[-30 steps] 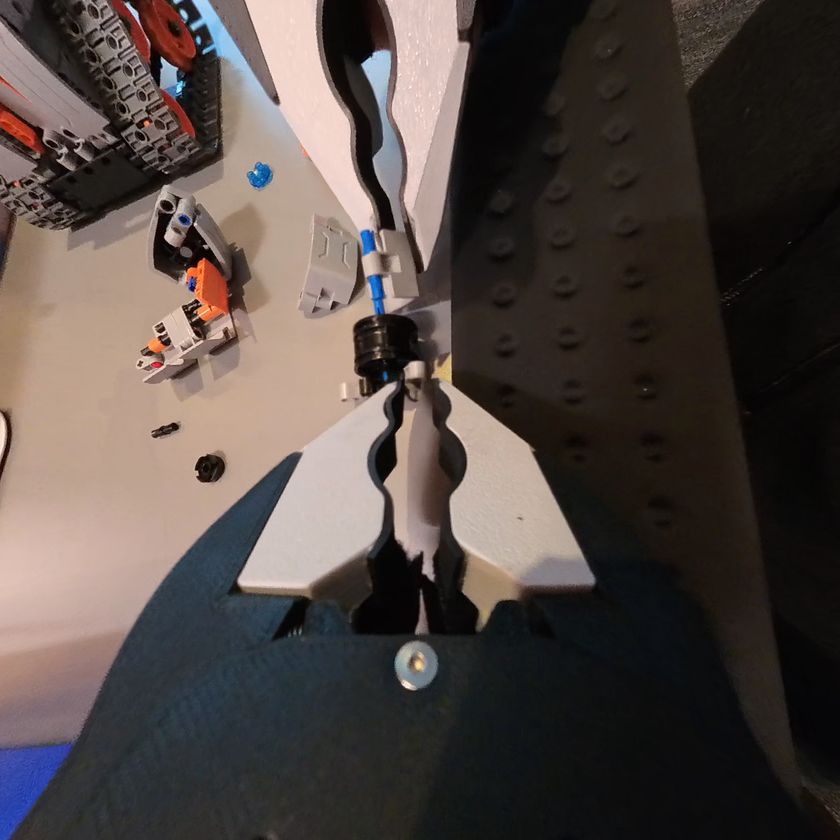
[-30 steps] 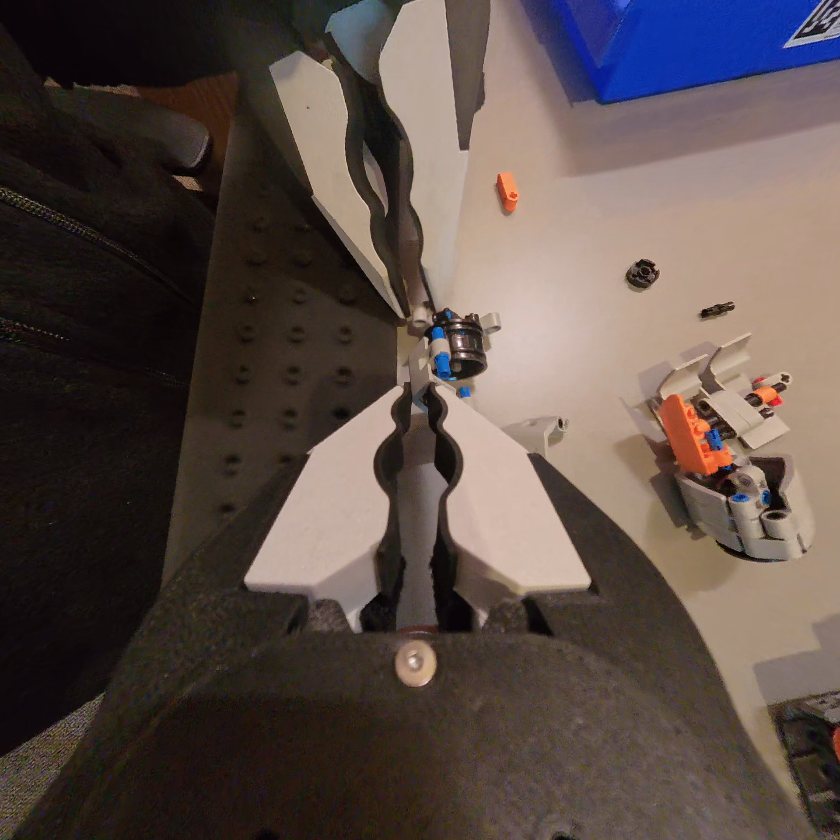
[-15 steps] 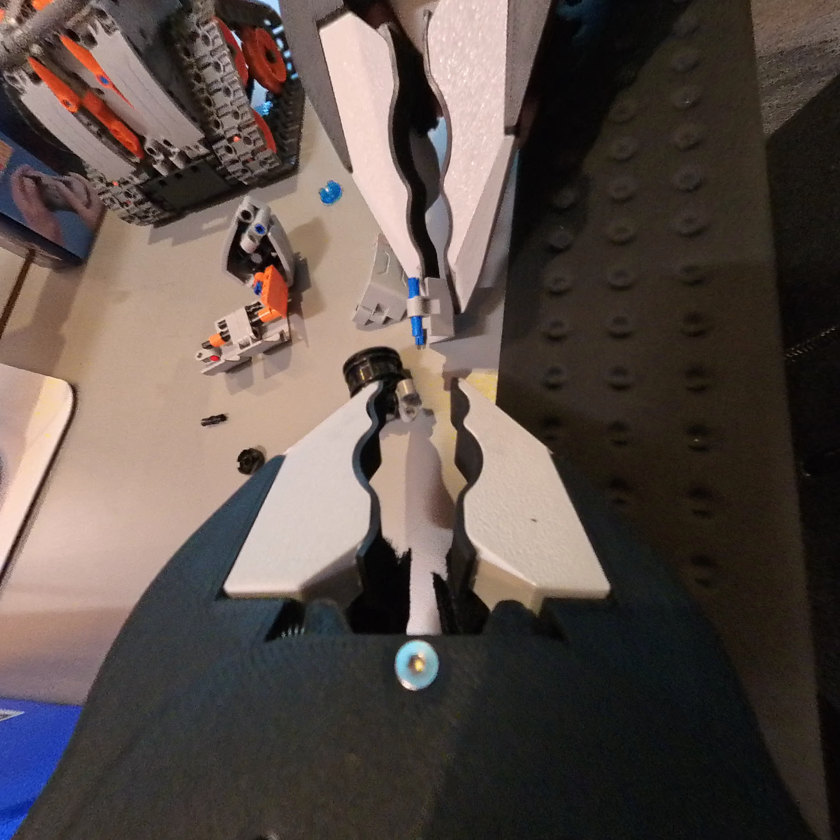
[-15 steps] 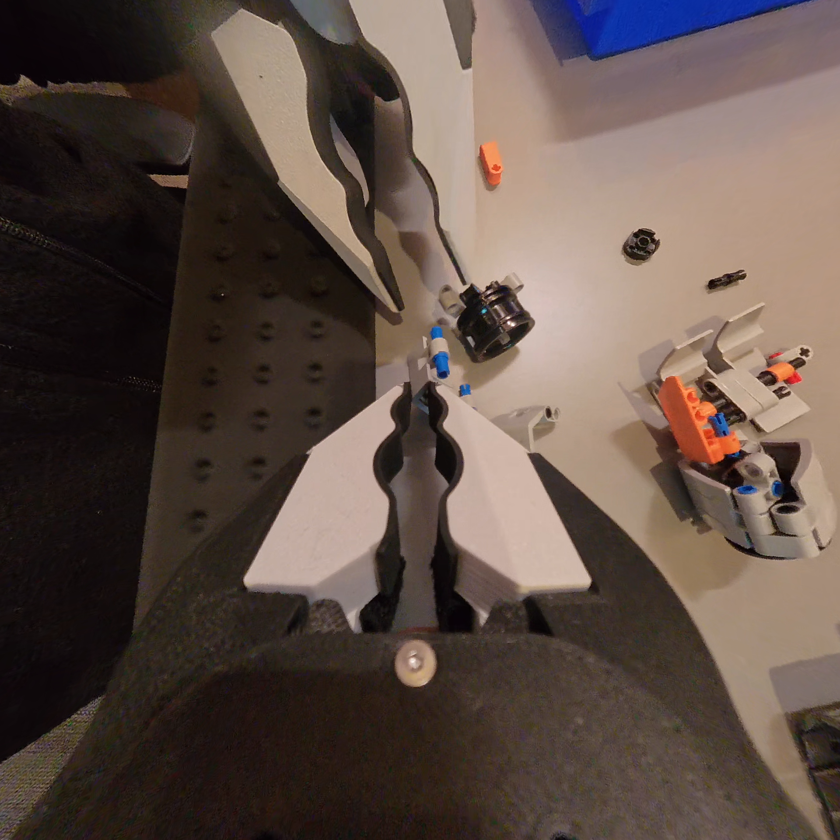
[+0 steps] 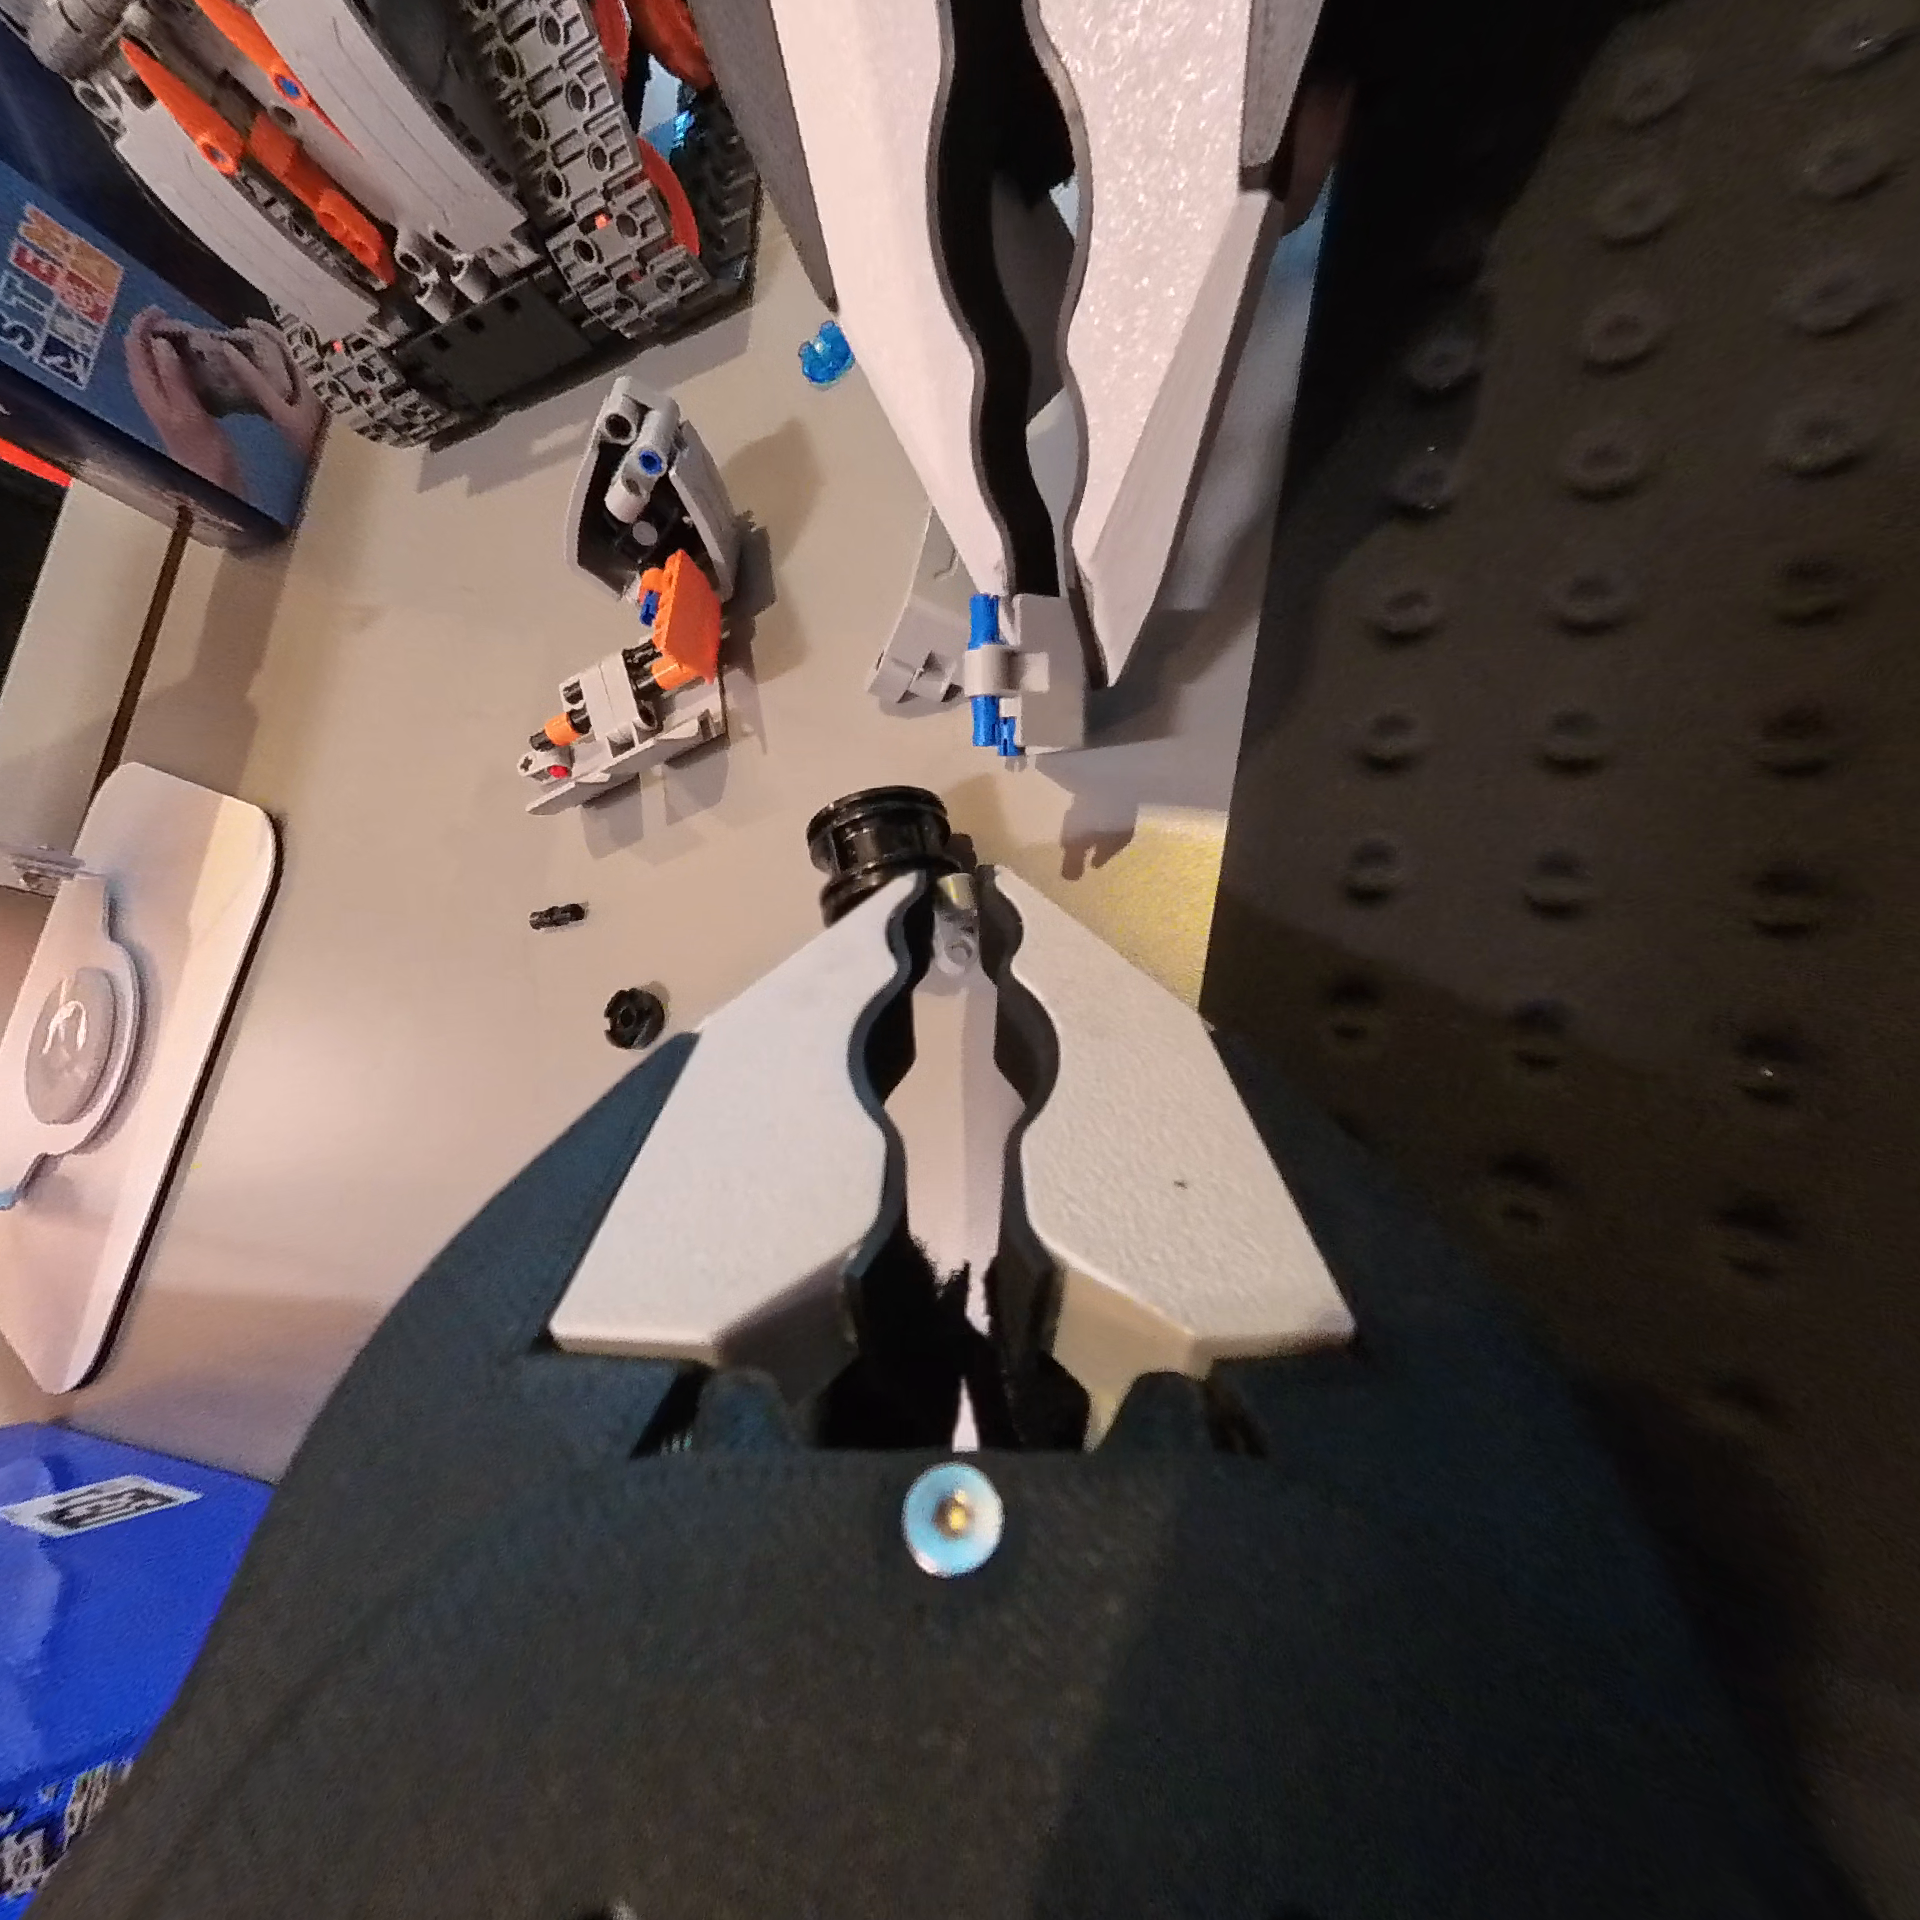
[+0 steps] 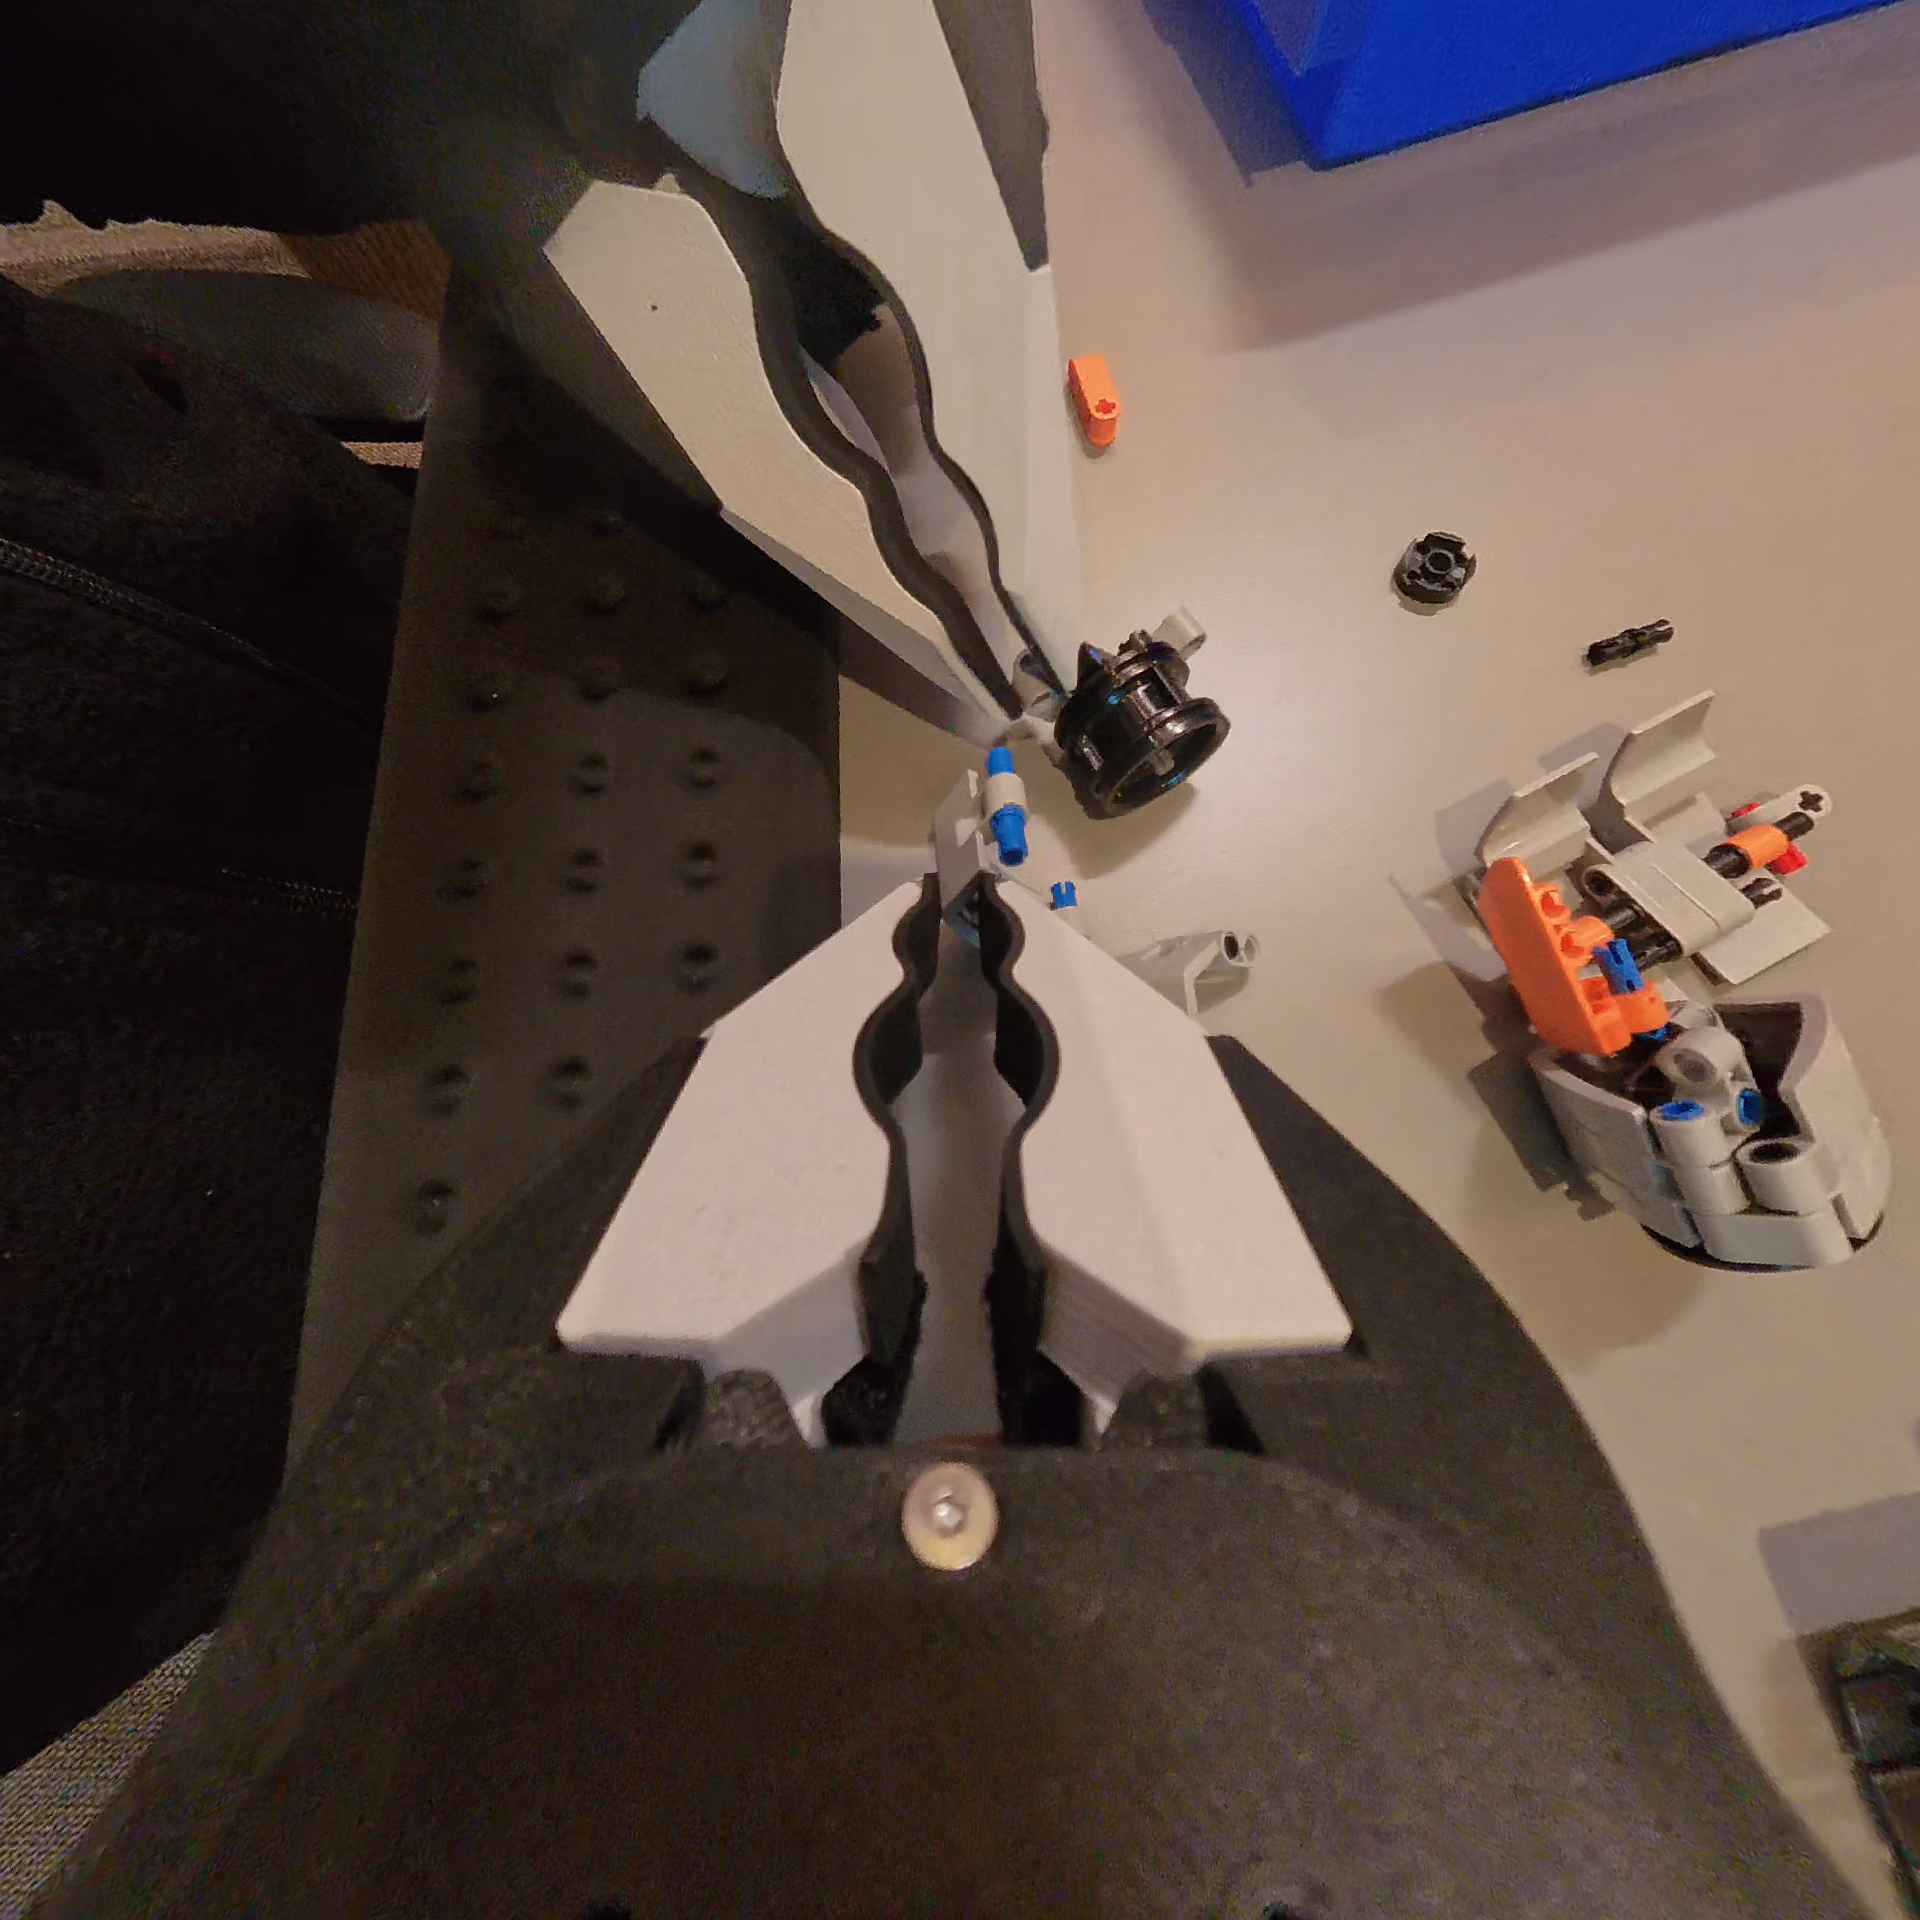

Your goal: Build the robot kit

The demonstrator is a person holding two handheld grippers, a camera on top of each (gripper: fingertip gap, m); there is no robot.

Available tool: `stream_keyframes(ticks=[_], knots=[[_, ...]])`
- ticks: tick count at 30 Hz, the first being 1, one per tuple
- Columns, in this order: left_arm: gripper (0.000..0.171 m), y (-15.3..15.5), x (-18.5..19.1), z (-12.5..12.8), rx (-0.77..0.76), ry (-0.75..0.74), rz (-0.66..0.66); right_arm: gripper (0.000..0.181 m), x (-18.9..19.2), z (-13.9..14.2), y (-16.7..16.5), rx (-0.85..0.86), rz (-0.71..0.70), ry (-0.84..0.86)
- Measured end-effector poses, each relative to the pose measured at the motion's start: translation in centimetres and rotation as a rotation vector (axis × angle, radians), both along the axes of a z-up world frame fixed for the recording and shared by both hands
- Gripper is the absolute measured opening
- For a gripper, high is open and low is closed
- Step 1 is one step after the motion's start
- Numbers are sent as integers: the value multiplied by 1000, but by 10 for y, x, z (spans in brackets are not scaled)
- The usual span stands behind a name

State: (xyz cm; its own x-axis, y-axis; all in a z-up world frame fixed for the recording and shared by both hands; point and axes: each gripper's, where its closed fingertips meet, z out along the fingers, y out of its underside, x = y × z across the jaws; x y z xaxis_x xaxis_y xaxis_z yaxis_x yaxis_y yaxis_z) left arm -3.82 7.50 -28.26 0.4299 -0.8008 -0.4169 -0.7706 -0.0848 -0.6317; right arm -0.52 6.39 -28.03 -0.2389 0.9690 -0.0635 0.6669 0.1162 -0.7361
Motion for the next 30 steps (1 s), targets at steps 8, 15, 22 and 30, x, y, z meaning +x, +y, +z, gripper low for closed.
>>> stream_keyframes(ticks=[8,15,22,30], knots=[[5,0,-2,-1,2,-12,4,5,-5,4,0,10,6,42],[5,-1,-2,3,-7,-62,1,5,-9,0,-1,46,16,52],[4,-4,2,5,-25,-98,-21,17,-9,-9,-1,57,-2,20],[4,-7,4,2,-30,-91,-36,10,-8,-9,0,85,-3,16]])
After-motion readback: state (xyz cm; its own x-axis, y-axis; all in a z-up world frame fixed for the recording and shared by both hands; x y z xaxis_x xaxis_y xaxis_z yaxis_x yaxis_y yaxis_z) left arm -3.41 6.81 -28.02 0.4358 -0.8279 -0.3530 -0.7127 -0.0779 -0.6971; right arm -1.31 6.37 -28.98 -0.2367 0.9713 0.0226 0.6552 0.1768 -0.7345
